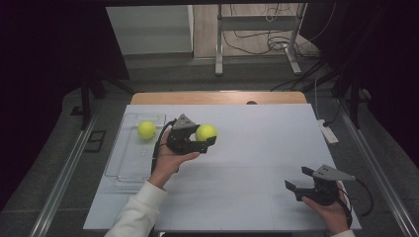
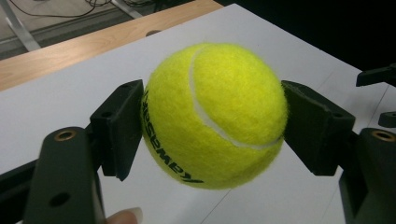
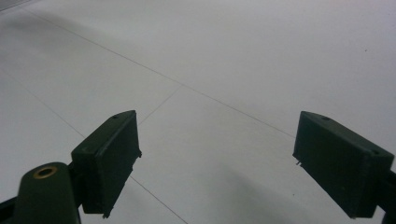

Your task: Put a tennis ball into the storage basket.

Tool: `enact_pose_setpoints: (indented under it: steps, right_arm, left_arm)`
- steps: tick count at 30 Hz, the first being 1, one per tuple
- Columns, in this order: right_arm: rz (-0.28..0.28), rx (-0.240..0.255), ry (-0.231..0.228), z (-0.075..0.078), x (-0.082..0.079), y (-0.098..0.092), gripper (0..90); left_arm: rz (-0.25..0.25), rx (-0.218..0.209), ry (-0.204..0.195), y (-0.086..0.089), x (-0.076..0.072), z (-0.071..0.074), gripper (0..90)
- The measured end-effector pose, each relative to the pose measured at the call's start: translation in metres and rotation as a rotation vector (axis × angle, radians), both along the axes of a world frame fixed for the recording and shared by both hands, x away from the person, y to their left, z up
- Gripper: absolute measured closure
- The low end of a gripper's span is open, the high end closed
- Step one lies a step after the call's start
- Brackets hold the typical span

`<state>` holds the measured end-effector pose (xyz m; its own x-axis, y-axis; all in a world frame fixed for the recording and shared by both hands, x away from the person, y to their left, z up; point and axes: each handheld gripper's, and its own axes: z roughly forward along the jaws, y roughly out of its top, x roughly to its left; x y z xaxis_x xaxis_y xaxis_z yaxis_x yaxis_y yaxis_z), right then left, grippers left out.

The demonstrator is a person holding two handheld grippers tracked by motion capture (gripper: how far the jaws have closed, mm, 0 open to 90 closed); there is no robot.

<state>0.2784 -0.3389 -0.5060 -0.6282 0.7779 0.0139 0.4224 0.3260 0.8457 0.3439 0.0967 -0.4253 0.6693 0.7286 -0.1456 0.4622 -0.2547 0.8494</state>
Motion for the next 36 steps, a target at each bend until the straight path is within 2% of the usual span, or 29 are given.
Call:
enact_pose_setpoints:
  steps: [5,19,36]
  right_arm:
    - [0.003,-0.002,-0.002,0.000,0.000,0.000,14.7]
    - [0.001,-0.001,-0.005,0.000,0.000,-0.001,14.7]
    - [-0.003,0.003,-0.006,0.001,-0.001,-0.002,14.8]
  left_arm:
    - [0.016,0.005,0.000,0.006,-0.001,0.000,27.0]
    - [0.066,-0.030,-0.006,0.030,0.000,0.007,27.0]
    - [0.096,-0.030,-0.009,0.040,0.001,0.007,27.0]
